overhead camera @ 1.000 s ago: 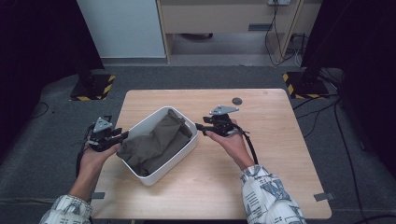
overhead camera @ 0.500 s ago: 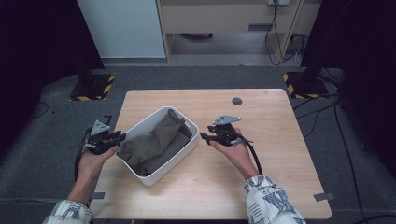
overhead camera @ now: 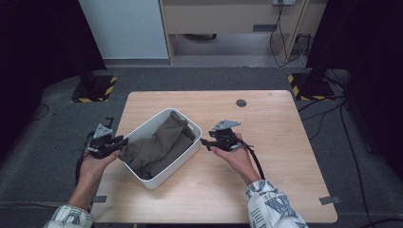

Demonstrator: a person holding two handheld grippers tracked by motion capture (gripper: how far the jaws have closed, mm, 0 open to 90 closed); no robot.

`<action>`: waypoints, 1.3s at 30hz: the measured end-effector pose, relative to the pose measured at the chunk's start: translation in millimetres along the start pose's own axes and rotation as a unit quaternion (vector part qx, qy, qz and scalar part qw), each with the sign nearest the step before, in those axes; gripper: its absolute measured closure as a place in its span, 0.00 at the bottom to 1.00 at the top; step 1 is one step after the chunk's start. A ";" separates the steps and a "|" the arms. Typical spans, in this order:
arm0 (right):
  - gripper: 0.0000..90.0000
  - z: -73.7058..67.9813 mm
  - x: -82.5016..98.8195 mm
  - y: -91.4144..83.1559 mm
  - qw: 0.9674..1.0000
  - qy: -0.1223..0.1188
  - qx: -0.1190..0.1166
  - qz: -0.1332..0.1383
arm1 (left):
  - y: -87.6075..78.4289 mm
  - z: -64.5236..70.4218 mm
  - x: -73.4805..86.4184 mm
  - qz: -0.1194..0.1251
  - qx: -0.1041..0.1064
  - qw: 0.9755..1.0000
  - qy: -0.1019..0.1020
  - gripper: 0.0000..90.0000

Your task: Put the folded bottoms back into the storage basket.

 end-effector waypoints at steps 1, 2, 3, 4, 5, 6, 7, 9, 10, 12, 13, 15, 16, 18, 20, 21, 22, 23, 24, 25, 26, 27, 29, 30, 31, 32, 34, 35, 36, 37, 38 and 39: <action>0.53 0.0 0.0 0.0 1.000 0.000 0.000 0.000 | -0.2 1.0 0.2 0.000 0.000 1.000 0.000 0.77; 0.53 -0.5 -0.5 0.3 1.000 0.002 0.001 -0.001 | -0.6 2.9 0.5 0.001 0.001 1.000 0.002 0.77; 0.53 0.0 -0.9 0.5 1.000 0.000 0.005 -0.003 | -1.2 4.1 0.6 0.000 0.003 1.000 0.002 0.76; 0.53 1.3 -0.9 0.5 1.000 -0.001 0.007 -0.004 | -1.7 5.2 0.9 0.002 0.008 1.000 -0.001 0.76; 0.52 4.0 -1.0 0.3 1.000 0.005 0.009 -0.004 | -1.9 6.8 1.4 0.006 0.012 1.000 -0.007 0.75; 0.52 5.0 -1.1 0.4 1.000 0.006 0.010 -0.004 | -2.8 9.3 2.3 0.006 0.015 1.000 -0.005 0.75; 0.52 6.6 -1.0 0.3 1.000 0.006 0.011 -0.005 | -2.8 9.3 2.3 0.006 0.015 1.000 -0.005 0.75; 0.51 8.1 -0.9 0.5 1.000 0.008 0.014 -0.005 | -3.8 13.2 3.5 0.010 0.020 1.000 -0.004 0.74; 0.51 11.3 -1.1 0.2 1.000 0.016 0.016 -0.004 | -4.2 14.4 3.7 0.010 0.023 1.000 -0.003 0.73; 0.51 12.8 -1.0 -0.2 1.000 0.018 0.018 -0.005 | -4.7 17.9 4.4 0.013 0.031 0.999 -0.004 0.72; 0.50 15.5 -1.1 -0.8 1.000 0.021 0.022 -0.004 | -5.5 19.0 4.7 0.013 0.036 0.999 -0.003 0.72; 0.50 16.7 -1.2 -1.2 0.999 0.023 0.023 -0.004 | -6.6 23.5 5.1 0.016 0.046 0.999 -0.006 0.72; 0.50 18.0 -1.3 -1.7 0.999 0.024 0.023 -0.004 | -7.0 25.9 5.4 0.016 0.051 0.999 -0.004 0.72; 0.50 21.2 -1.7 -3.2 0.999 0.026 0.027 -0.004 | -7.6 30.6 5.8 0.016 0.061 0.998 0.000 0.72; 0.50 22.1 -1.7 -3.8 0.999 0.027 0.028 -0.004 | -7.5 33.2 5.1 0.016 0.069 0.997 0.008 0.72; 0.50 22.7 -1.7 -4.2 0.999 0.030 0.028 -0.004 | -7.3 33.3 4.3 0.018 0.069 0.997 0.009 0.72; 0.50 23.4 -1.3 -4.6 0.999 0.030 0.028 -0.006 | -8.2 30.3 1.2 0.026 0.067 0.997 0.011 0.71; 0.49 23.0 -1.1 -4.6 0.999 0.032 0.028 -0.008 | -9.3 28.2 -0.7 0.029 0.064 0.997 0.012 0.71; 0.49 23.0 -1.1 -4.6 0.999 0.032 0.028 -0.008 | -9.3 28.2 -0.7 0.029 0.064 0.997 0.012 0.71; 0.49 22.6 -0.5 -5.0 0.999 0.031 0.026 -0.010 | -10.5 25.9 -2.7 0.035 0.061 0.997 0.011 0.71; 0.49 22.6 -0.5 -5.0 0.999 0.031 0.026 -0.010 | -12.0 23.6 -4.4 0.040 0.058 0.997 0.011 0.71; 0.49 22.4 -0.2 -4.9 0.999 0.030 0.026 -0.009 | -13.7 20.6 -5.9 0.045 0.055 0.997 0.012 0.70; 0.49 22.2 0.3 -4.5 0.999 0.030 0.025 -0.008 | -15.3 15.4 -6.5 0.047 0.048 0.998 0.015 0.68; 0.49 21.8 0.8 -4.3 0.999 0.030 0.024 -0.009 | -15.2 12.2 -6.0 0.047 0.043 0.998 0.014 0.68; 0.49 21.2 1.0 -4.3 0.999 0.033 0.025 -0.011 | -15.0 9.7 -5.5 0.046 0.039 0.998 0.012 0.67; 0.49 21.1 1.2 -4.4 0.999 0.032 0.024 -0.011 | -14.6 5.8 -4.6 0.046 0.033 0.998 0.008 0.66; 0.49 20.9 1.1 -5.0 0.999 0.031 0.024 -0.010 | -13.9 1.0 -2.9 0.045 0.028 0.999 0.006 0.66; 0.48 20.8 1.1 -5.4 0.999 0.033 0.023 -0.009 | -13.4 -0.5 -2.1 0.044 0.025 0.999 0.005 0.66; 0.48 20.8 1.1 -5.4 0.999 0.033 0.023 -0.009 | -12.4 -2.4 -0.7 0.041 0.023 0.999 0.005 0.66; 0.48 20.7 1.4 -5.5 0.999 0.033 0.023 -0.009 | -10.7 -4.2 1.3 0.037 0.020 0.999 0.004 0.66; 0.48 20.5 1.8 -5.2 0.999 0.033 0.023 -0.010 | -9.5 -5.6 3.0 0.034 0.018 0.999 0.003 0.66; 0.48 20.7 2.3 -5.0 0.999 0.032 0.022 -0.011 | -8.6 -6.3 4.2 0.034 0.018 0.999 0.000 0.66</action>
Point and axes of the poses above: each handheld gripper's, and its own axes: y roughly forward along the jaws, x roughly out of its underside, z roughly to its right, the point moved 2 cm from there along y, roughly forward along the jaws, and after that the axes turned 3 degrees about y, right-handed, at the moved point
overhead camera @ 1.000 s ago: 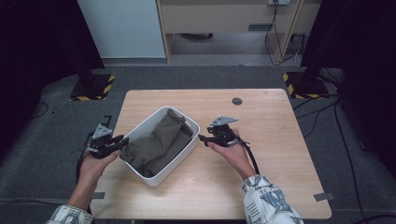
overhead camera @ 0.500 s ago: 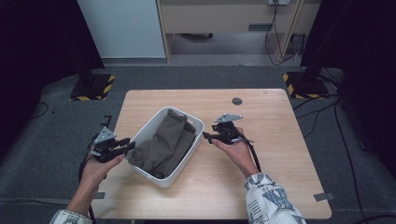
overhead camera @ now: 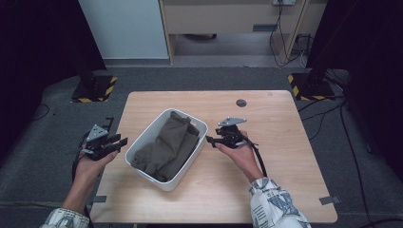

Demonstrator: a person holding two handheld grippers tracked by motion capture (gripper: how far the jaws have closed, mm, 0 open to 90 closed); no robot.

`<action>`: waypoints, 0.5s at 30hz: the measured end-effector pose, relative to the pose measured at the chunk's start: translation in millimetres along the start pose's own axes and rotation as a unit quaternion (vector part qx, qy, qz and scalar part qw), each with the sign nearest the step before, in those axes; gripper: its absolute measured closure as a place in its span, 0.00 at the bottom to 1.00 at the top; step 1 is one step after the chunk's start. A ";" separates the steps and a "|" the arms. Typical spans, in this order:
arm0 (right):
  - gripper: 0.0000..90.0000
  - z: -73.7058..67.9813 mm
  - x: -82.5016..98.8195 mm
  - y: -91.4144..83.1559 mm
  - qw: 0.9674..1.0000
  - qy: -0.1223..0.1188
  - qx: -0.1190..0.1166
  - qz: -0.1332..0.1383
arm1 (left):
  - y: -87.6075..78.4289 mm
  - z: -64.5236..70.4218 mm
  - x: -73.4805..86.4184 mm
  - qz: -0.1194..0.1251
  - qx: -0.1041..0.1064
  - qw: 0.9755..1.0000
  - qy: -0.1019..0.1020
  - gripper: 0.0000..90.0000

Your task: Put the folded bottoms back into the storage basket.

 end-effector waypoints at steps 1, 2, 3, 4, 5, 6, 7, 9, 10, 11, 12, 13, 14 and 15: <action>0.48 0.1 0.8 0.6 1.000 0.000 -0.001 -0.001 | 1.4 -0.9 2.3 -0.003 0.000 1.000 -0.001 0.66; 0.48 0.1 0.8 0.6 1.000 0.000 -0.001 -0.001 | 2.3 -1.3 3.7 -0.005 0.000 1.000 -0.002 0.66; 0.48 -0.1 1.7 0.9 1.000 0.001 -0.001 -0.002 | 4.6 -1.0 7.1 -0.013 0.001 1.000 0.000 0.66; 0.48 -0.1 1.7 0.9 1.000 0.001 -0.001 -0.002 | 4.6 -1.0 7.1 -0.013 0.001 1.000 0.000 0.66; 0.48 -0.3 2.3 0.9 1.000 0.003 0.001 0.000 | 5.8 -0.4 8.8 -0.017 0.004 1.000 0.001 0.66; 0.48 -0.3 3.1 1.1 1.000 0.005 0.000 0.001 | 6.9 0.4 10.2 -0.018 0.005 1.000 0.002 0.66; 0.48 -0.2 3.9 1.5 1.000 0.003 -0.001 0.000 | 7.9 1.2 11.5 -0.020 0.005 1.000 0.002 0.66; 0.48 -0.7 4.8 2.3 1.000 0.004 0.000 -0.003 | 9.7 3.5 13.7 -0.024 0.011 1.000 0.002 0.66; 0.48 -0.8 5.0 2.3 1.000 0.006 -0.001 -0.003 | 10.4 4.5 14.2 -0.025 0.013 1.000 0.004 0.66; 0.48 -0.9 5.1 2.2 1.000 0.006 -0.001 -0.004 | 11.2 6.2 14.7 -0.025 0.017 1.000 0.005 0.66; 0.48 -0.8 5.4 2.2 1.000 0.002 -0.001 -0.004 | 11.8 7.9 15.1 -0.026 0.020 0.999 0.005 0.65; 0.48 -1.0 5.6 2.1 1.000 0.001 -0.001 -0.004 | 12.3 9.0 15.6 -0.028 0.017 0.999 0.007 0.66; 0.47 -0.7 5.9 2.1 1.000 0.000 0.001 -0.004 | 12.3 9.4 16.0 -0.030 0.015 0.999 0.008 0.67; 0.47 -0.7 5.9 2.1 1.000 0.000 0.001 -0.004 | 12.3 9.7 16.5 -0.028 0.016 0.999 0.005 0.67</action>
Point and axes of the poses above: each handheld gripper's, and its own axes: y roughly forward along the jaws, x roughly out of its underside, z roughly to its right, the point moved 2 cm from there along y, roughly forward along the jaws, and after that the axes turned 3 degrees about y, right-handed, at the moved point
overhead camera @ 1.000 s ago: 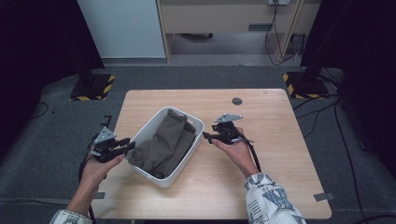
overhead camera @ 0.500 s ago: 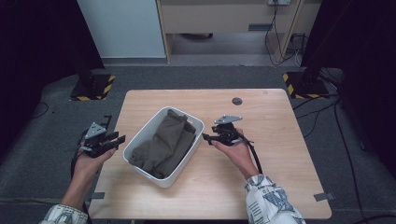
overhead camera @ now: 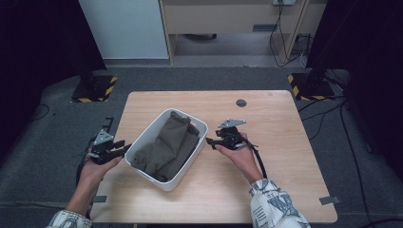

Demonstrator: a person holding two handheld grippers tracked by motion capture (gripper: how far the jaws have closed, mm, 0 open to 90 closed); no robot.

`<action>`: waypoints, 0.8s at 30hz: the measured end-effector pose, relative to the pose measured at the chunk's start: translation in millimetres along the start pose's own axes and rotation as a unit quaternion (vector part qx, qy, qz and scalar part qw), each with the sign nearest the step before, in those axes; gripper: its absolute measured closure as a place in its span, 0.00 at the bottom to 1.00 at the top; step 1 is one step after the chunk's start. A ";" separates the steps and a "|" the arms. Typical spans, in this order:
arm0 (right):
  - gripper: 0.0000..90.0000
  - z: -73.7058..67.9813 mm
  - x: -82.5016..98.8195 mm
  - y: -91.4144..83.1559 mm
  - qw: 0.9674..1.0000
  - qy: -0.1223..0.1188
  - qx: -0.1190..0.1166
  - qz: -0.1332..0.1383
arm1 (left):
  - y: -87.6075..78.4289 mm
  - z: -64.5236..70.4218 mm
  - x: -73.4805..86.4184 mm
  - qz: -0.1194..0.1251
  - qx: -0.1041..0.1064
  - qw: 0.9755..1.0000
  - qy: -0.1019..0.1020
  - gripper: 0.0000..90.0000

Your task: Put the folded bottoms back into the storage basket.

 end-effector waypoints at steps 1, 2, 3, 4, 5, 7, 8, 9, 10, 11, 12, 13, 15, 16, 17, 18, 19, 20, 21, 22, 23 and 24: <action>0.47 0.4 0.1 0.0 1.000 0.002 0.000 0.001 | 0.3 0.3 0.9 0.002 0.001 1.000 -0.004 0.67; 0.47 0.6 0.4 -0.1 1.000 0.005 0.000 0.001 | 0.4 0.6 1.5 0.002 0.002 1.000 -0.006 0.68; 0.46 0.9 0.6 -0.1 1.000 0.004 0.000 0.001 | 0.3 1.1 2.5 0.000 0.004 1.000 -0.006 0.68; 0.46 1.2 0.9 -0.3 1.000 0.005 0.001 0.001 | 0.3 2.3 3.2 0.001 0.006 1.000 -0.008 0.69; 0.46 1.4 1.1 -0.4 1.000 0.007 0.001 0.001 | 0.4 3.5 3.6 0.002 0.007 1.000 -0.009 0.69; 0.45 2.2 1.4 -1.2 1.000 0.007 0.001 0.002 | 0.4 7.2 4.7 0.002 0.013 1.000 -0.007 0.69; 0.45 2.2 1.4 -1.2 1.000 0.007 0.001 0.002 | 0.8 9.9 5.1 0.002 0.017 1.000 -0.006 0.69; 0.45 2.7 1.5 -1.3 1.000 0.007 0.001 0.002 | 0.9 12.5 5.5 0.000 0.020 1.000 -0.003 0.69; 0.45 3.2 1.6 -1.3 1.000 0.007 0.002 0.002 | 0.9 15.1 5.8 -0.001 0.023 1.000 0.002 0.69; 0.44 3.9 1.8 -1.3 1.000 0.010 0.001 0.001 | 0.9 18.1 6.1 -0.002 0.030 1.000 0.001 0.69; 0.44 4.1 1.8 -1.3 1.000 0.011 0.001 0.001 | 1.1 19.8 6.4 -0.002 0.035 0.999 -0.001 0.68; 0.44 4.1 1.8 -1.3 1.000 0.011 0.001 0.001 | 1.0 22.2 6.5 -0.003 0.040 0.999 0.000 0.68; 0.44 4.3 1.6 -1.2 1.000 0.014 0.003 0.003 | 1.0 27.0 6.6 -0.002 0.043 0.999 0.006 0.69; 0.45 4.9 1.7 -1.1 1.000 0.012 0.004 0.003 | 0.6 29.6 6.6 -0.002 0.046 0.999 0.012 0.69; 0.46 5.3 1.8 -1.1 1.000 0.011 0.005 0.003 | 0.5 31.4 6.6 -0.002 0.048 0.999 0.014 0.69; 0.46 5.8 2.0 -1.3 1.000 0.012 0.006 0.003 | 0.1 33.6 6.7 -0.003 0.051 0.999 0.018 0.69; 0.46 5.8 2.0 -1.3 1.000 0.012 0.006 0.003 | 0.0 36.1 6.8 -0.002 0.055 0.998 0.019 0.69; 0.45 6.6 2.2 -1.3 1.000 0.014 0.008 0.003 | -0.1 39.1 7.1 -0.002 0.059 0.998 0.020 0.69; 0.45 7.6 2.4 -1.3 1.000 0.014 0.010 0.002 | -0.1 40.9 7.2 -0.002 0.061 0.998 0.025 0.69; 0.44 8.5 3.1 -1.2 1.000 0.015 0.011 -0.001 | 0.0 42.9 7.2 -0.002 0.063 0.998 0.026 0.69; 0.44 8.5 3.1 -1.2 1.000 0.015 0.011 -0.001 | 0.2 44.7 7.2 -0.002 0.065 0.998 0.025 0.69; 0.44 9.1 3.5 -1.6 1.000 0.015 0.013 -0.003 | 0.5 46.4 6.9 -0.002 0.066 0.997 0.028 0.69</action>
Point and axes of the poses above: each handheld gripper's, and its own axes: y roughly forward along the jaws, x roughly out of its underside, z roughly to its right, the point moved 2 cm from there along y, roughly forward along the jaws, and after that the axes turned 3 degrees about y, right-handed, at the moved point
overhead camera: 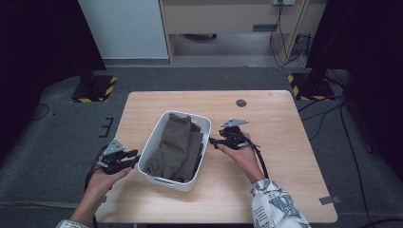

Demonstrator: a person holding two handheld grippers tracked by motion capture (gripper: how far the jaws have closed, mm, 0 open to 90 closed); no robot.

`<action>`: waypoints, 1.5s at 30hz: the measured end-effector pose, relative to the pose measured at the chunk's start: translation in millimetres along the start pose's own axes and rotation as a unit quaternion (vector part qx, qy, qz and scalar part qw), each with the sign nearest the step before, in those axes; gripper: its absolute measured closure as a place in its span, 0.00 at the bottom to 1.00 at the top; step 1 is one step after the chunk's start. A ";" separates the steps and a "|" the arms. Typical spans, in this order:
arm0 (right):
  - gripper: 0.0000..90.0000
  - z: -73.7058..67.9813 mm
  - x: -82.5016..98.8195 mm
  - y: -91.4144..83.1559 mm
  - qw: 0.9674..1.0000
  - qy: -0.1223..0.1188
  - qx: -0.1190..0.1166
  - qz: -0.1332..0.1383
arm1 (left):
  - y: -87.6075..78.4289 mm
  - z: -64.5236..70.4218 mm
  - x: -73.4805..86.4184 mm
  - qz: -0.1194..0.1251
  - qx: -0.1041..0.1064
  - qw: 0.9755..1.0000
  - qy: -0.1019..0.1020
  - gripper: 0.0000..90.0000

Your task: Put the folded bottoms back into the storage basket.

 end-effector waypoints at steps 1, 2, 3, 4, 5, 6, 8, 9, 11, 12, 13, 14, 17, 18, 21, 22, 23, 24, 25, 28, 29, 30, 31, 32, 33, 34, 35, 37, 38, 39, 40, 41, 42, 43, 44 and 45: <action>0.44 0.4 0.1 -0.4 1.000 0.000 0.001 -0.001 | 0.6 2.2 -0.4 0.000 0.001 1.000 0.000 0.69; 0.44 1.0 0.1 -0.8 1.000 -0.001 0.002 0.000 | 1.2 4.2 -0.7 -0.002 0.003 1.000 0.002 0.69; 0.44 1.0 0.1 -0.8 1.000 -0.001 0.002 0.000 | 2.0 6.5 -1.0 -0.002 0.005 1.000 0.002 0.69; 0.44 1.5 0.0 -1.6 1.000 0.001 0.003 -0.001 | 2.8 8.8 -1.4 -0.003 0.008 1.000 0.006 0.69; 0.44 3.0 -0.3 -2.4 1.000 -0.001 0.004 0.000 | 3.5 10.9 -1.8 -0.003 0.010 1.000 0.008 0.69; 0.44 4.5 -0.9 -3.5 1.000 0.001 0.007 0.001 | 4.8 14.7 -2.6 -0.002 0.013 1.000 0.009 0.69; 0.44 5.3 -1.2 -4.1 1.000 0.002 0.008 0.002 | 5.6 16.7 -3.1 -0.002 0.016 1.000 0.011 0.69; 0.43 5.9 -1.3 -4.6 1.000 0.006 0.009 0.002 | 6.4 18.6 -3.4 -0.003 0.018 1.000 0.013 0.69; 0.43 8.2 -1.3 -5.2 1.000 0.008 0.010 -0.001 | 8.9 22.6 -3.9 -0.003 0.022 1.000 0.015 0.68; 0.43 10.0 -1.0 -5.6 1.000 0.008 0.011 -0.003 | 9.8 23.9 -4.0 -0.002 0.024 1.000 0.015 0.68; 0.43 10.0 -1.0 -5.6 1.000 0.008 0.011 -0.003 | 10.9 25.2 -4.2 -0.002 0.026 1.000 0.016 0.68; 0.42 10.5 -0.7 -5.5 1.000 0.010 0.012 -0.004 | 11.9 26.6 -4.3 -0.003 0.027 1.000 0.015 0.68; 0.43 12.1 -0.6 -5.9 1.000 0.009 0.013 -0.005 | 13.5 30.2 -5.4 -0.005 0.030 0.999 0.019 0.68; 0.43 12.4 -0.6 -6.1 1.000 0.009 0.014 -0.006 | 13.7 31.5 -5.7 -0.006 0.031 0.999 0.021 0.68; 0.42 13.9 -0.5 -6.3 1.000 0.007 0.016 -0.007 | 14.7 33.4 -6.2 -0.006 0.034 0.999 0.022 0.68; 0.42 14.9 -0.2 -6.4 1.000 0.007 0.015 -0.010 | 15.3 34.8 -6.4 -0.006 0.036 0.999 0.022 0.67; 0.42 14.9 -0.2 -6.4 1.000 0.007 0.015 -0.010 | 15.3 34.8 -6.4 -0.006 0.036 0.999 0.022 0.67; 0.42 14.8 -0.1 -6.4 1.000 0.010 0.015 -0.011 | 15.4 35.2 -6.4 -0.006 0.037 0.999 0.022 0.67; 0.42 14.9 -0.1 -6.4 1.000 0.008 0.016 -0.011 | 15.7 35.9 -6.4 -0.005 0.037 0.999 0.023 0.67; 0.40 16.3 -0.7 -6.8 1.000 0.006 0.017 -0.013 | 16.1 36.3 -6.4 -0.005 0.037 0.999 0.024 0.65; 0.40 16.3 -0.7 -6.8 1.000 0.006 0.017 -0.013 | 16.1 35.9 -6.4 -0.005 0.036 0.999 0.024 0.65; 0.39 16.9 -0.8 -6.9 1.000 0.006 0.019 -0.013 | 16.3 34.8 -6.8 -0.007 0.033 0.999 0.024 0.63; 0.38 17.4 -1.0 -7.2 1.000 0.008 0.019 -0.013 | 16.4 34.0 -7.2 -0.008 0.031 0.999 0.025 0.60; 0.37 17.5 -1.2 -7.5 1.000 0.008 0.020 -0.013 | 16.8 32.5 -8.1 -0.008 0.025 0.999 0.029 0.56; 0.36 17.5 -1.5 -8.2 1.000 0.006 0.022 -0.013 | 17.0 31.4 -8.7 -0.010 0.019 0.999 0.031 0.51; 0.35 17.6 -1.6 -8.7 1.000 0.005 0.024 -0.013 | 17.5 29.8 -9.6 -0.014 0.009 0.999 0.031 0.47; 0.32 19.4 -2.1 -9.7 0.999 0.006 0.033 -0.013 | 18.0 28.5 -10.5 -0.016 0.005 0.999 0.029 0.40; 0.31 20.1 -2.2 -10.3 0.999 0.009 0.035 -0.015 | 19.0 26.5 -11.8 -0.019 0.002 0.999 0.028 0.38; 0.30 21.1 -2.2 -10.8 0.999 0.009 0.038 -0.014 | 19.6 25.5 -12.5 -0.023 -0.001 0.999 0.031 0.36; 0.28 22.1 -2.0 -11.2 0.999 0.009 0.041 -0.015 | 20.2 24.5 -13.1 -0.025 -0.003 0.999 0.030 0.34; 0.27 23.2 -1.8 -11.6 0.999 0.010 0.043 -0.018 | 20.9 22.6 -13.5 -0.027 -0.005 0.999 0.029 0.32; 0.26 24.6 -1.4 -12.0 0.999 0.011 0.043 -0.019 | 21.5 20.9 -13.8 -0.029 -0.008 0.999 0.028 0.31; 0.25 25.3 -0.9 -12.5 0.999 0.015 0.045 -0.023 | 21.9 19.5 -14.0 -0.031 -0.010 0.999 0.027 0.30; 0.24 25.8 -0.4 -12.6 0.998 0.018 0.048 -0.026 | 22.3 17.6 -14.4 -0.033 -0.014 0.999 0.025 0.29; 0.23 27.0 -0.1 -12.8 0.998 0.018 0.053 -0.030 | 22.7 15.5 -15.0 -0.035 -0.017 0.999 0.020 0.27; 0.22 27.9 0.0 -13.7 0.998 0.019 0.057 -0.029 | 22.8 14.2 -15.5 -0.036 -0.019 0.999 0.019 0.26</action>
Point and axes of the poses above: each handheld gripper's, and its own axes: y roughly forward along the jaws, x roughly out of its underside, z roughly to its right, the point moved 2 cm from there along y, roughly forward along the jaws, and after that the axes turned 3 degrees about y, right-handed, at the moved point
